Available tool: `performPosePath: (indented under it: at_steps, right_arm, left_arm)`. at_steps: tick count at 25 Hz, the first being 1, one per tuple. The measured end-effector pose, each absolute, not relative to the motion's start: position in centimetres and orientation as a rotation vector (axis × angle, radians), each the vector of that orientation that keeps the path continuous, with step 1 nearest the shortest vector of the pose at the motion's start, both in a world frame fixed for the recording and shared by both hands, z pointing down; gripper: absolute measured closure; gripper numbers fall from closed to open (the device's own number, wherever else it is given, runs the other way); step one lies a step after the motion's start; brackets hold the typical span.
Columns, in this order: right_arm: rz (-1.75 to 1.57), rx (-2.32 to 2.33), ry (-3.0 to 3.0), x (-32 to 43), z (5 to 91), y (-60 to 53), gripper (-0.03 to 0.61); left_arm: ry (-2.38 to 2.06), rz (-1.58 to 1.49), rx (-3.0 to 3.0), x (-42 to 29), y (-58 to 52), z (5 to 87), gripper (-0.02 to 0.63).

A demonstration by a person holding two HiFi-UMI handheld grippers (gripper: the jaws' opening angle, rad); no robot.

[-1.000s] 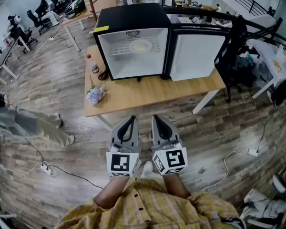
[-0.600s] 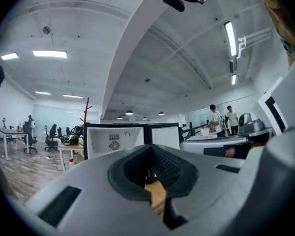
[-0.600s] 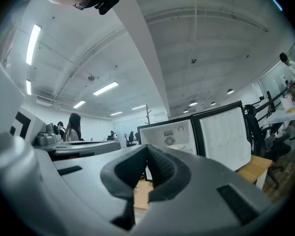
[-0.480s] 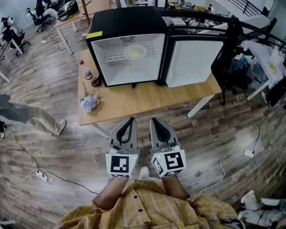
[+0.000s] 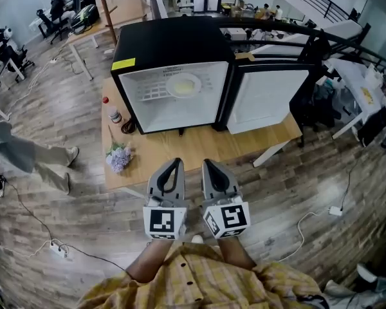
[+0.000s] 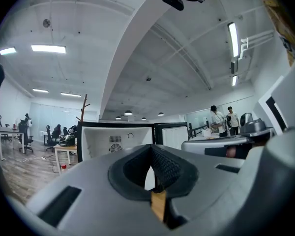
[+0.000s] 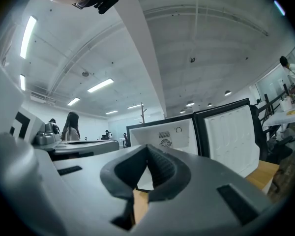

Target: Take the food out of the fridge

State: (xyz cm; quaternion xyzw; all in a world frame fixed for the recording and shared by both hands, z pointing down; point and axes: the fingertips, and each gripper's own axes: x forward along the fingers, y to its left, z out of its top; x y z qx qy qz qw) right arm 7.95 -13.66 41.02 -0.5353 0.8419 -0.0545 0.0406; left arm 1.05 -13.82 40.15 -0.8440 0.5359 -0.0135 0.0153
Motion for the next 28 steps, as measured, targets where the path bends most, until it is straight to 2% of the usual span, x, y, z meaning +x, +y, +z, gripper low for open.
performPosePath:
  at_steps: [19, 28]
  right_arm:
    - [-0.195, -1.761, 2.517, 4.1, 40.5, -28.3, 0.571]
    - [-0.321, -1.803, 2.461, 1.9, 41.9, -32.9, 0.571]
  left_arm:
    - [1.576, -0.034, -2.665, -3.3, -27.4, 39.5, 0.606]
    - [1.508, -0.014, -2.689, -5.7, -31.6, 39.5, 0.606]
